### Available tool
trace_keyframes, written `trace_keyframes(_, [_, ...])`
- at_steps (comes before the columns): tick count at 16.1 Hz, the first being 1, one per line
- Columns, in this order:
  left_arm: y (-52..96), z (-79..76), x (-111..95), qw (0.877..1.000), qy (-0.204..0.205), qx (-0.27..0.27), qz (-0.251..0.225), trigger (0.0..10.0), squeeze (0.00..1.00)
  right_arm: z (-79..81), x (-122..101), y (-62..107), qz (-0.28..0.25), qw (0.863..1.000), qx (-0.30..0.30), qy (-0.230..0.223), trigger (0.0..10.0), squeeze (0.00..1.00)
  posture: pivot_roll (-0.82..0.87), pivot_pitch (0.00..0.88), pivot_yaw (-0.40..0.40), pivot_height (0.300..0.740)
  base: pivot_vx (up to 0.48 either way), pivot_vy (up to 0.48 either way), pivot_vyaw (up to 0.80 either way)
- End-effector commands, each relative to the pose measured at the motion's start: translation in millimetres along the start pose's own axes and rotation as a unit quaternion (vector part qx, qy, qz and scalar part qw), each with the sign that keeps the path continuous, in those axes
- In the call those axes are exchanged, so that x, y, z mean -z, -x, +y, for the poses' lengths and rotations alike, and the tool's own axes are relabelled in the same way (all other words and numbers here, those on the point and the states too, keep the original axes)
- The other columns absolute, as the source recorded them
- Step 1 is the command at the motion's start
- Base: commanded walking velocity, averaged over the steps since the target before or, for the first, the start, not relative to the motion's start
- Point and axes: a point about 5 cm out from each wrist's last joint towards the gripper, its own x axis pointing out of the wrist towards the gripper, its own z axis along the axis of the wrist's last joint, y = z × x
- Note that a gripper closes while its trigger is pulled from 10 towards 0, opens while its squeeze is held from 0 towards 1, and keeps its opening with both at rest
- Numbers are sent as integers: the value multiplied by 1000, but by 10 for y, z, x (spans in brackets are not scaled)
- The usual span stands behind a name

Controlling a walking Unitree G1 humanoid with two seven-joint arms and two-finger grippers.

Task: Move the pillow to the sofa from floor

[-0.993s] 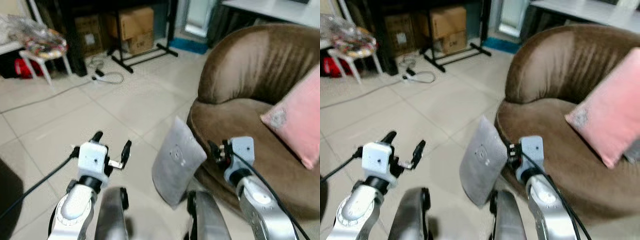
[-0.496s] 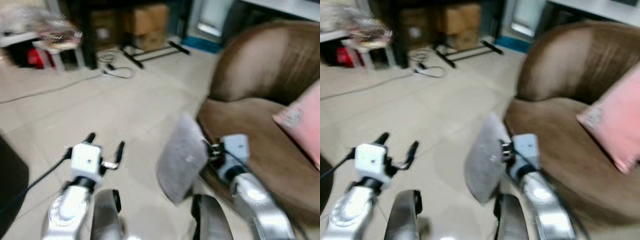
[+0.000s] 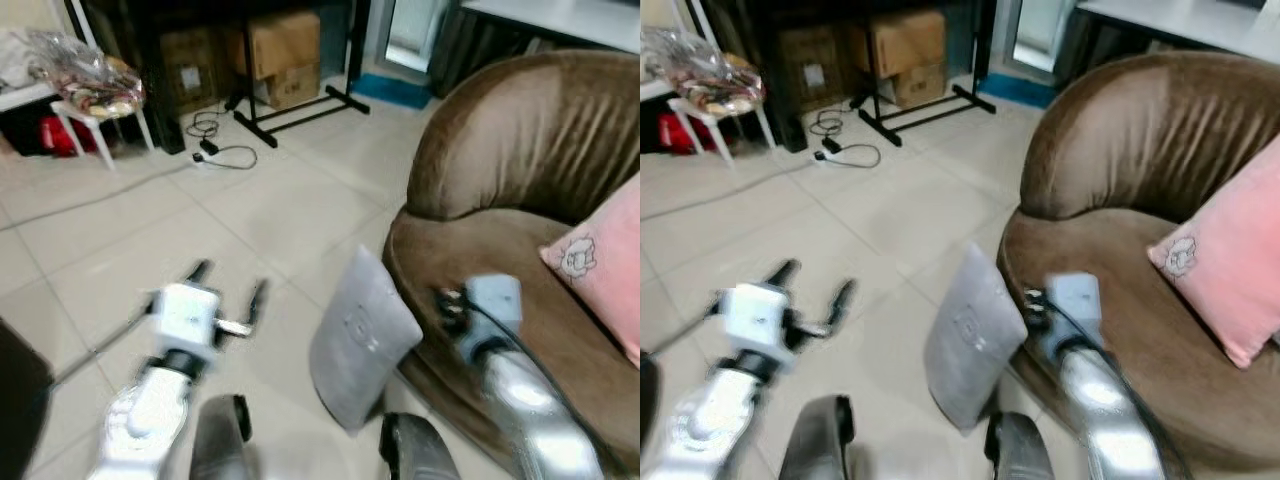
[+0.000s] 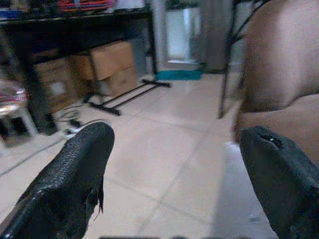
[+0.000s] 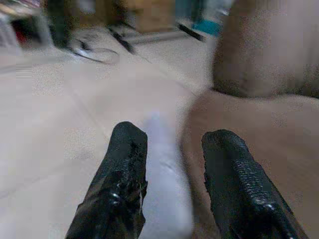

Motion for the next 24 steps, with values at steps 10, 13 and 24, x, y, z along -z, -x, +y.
trace_keyframes(10, [-65, -92, 20, 1000, 1, 21, 5, 10000, 0, -152, 3, -69, 6, 1000, 3, 4, 10000, 0, -48, 0, -41, 460, 85, 0, 0])
trace_keyframes(13, [-144, 2, -13, 1000, -13, 23, -1, 10000, 0, -145, 54, -224, 15, 1000, 2, -8, 10000, 0, -37, 0, -37, 430, 0, 0, 0])
trace_keyframes(24, [-167, -60, -155, 981, 6, 193, 6, 10000, 0, 95, -76, -925, -10, 999, -9, -50, 10000, 1000, 18, 115, -8, 395, 0, 0, 0])
